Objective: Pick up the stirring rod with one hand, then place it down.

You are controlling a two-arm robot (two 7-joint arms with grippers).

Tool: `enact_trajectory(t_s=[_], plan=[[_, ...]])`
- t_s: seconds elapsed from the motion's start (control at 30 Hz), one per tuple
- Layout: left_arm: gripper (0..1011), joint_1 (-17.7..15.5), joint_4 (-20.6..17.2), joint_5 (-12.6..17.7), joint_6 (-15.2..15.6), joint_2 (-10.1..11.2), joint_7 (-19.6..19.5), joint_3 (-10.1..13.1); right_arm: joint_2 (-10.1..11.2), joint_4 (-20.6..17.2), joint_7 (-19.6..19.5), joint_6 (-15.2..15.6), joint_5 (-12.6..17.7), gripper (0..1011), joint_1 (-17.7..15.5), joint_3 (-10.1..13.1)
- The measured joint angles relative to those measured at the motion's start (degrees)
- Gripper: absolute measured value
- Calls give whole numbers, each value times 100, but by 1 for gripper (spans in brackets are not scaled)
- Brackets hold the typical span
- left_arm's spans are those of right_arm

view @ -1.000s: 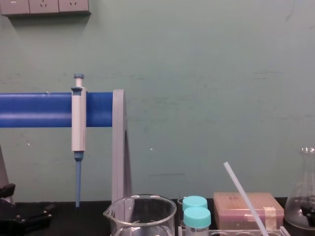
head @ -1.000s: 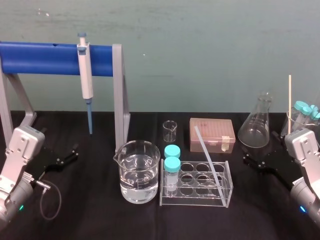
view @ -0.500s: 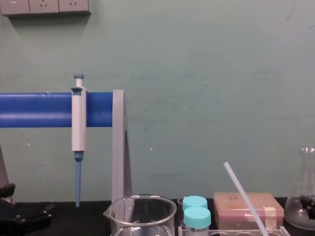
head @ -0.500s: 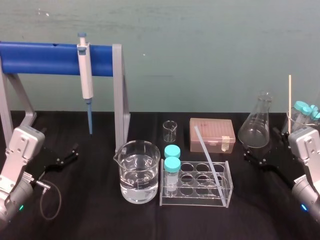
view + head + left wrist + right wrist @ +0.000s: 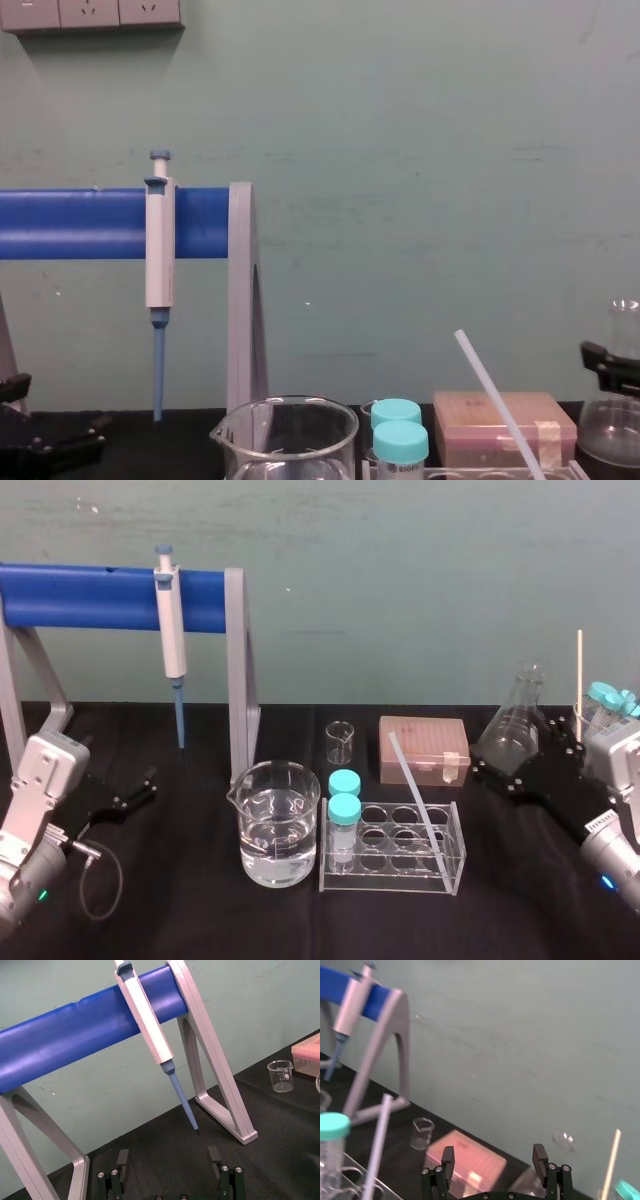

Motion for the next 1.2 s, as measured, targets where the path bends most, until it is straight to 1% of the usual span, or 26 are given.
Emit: enact_trajectory(t_s=[0.3,0.43,0.5,0.53,0.63,0.73,0.83,0.87,0.93,0.97,1.03,1.13,1.17,1.2], plan=[[1000,0,0,0,0,0,0,0,-50,-87,443,-242,-148,1003,136,-123],[1000,0,0,0,0,0,0,0,-114,-99,654,-364,-204,1003,228,-203],[1000,0,0,0,0,0,0,0,-183,-104,831,-432,-217,1003,302,-259],[1000,0,0,0,0,0,0,0,-183,-104,831,-432,-217,1003,302,-259],[1000,0,0,0,0,0,0,0,-261,-87,1006,-461,-187,1003,369,-303],[1000,0,0,0,0,0,0,0,-374,-19,1213,-456,-35,1003,431,-315],[1000,0,0,0,0,0,0,0,-430,22,1319,-429,77,1003,452,-303],[1000,0,0,0,0,0,0,0,-466,50,1396,-389,173,1003,458,-282],[1000,0,0,0,0,0,0,0,-501,82,1473,-344,270,1003,466,-255],[1000,0,0,0,0,0,0,0,-536,120,1553,-296,378,1003,472,-227],[1000,0,0,0,0,0,0,0,-566,151,1632,-242,479,1003,478,-200],[1000,0,0,0,0,0,0,0,-624,217,1783,-130,676,1003,499,-137],[1000,0,0,0,0,0,0,0,-660,254,1869,-57,782,1003,513,-111],[1000,0,0,0,0,0,0,0,-677,272,1903,-26,819,1003,521,-102]])
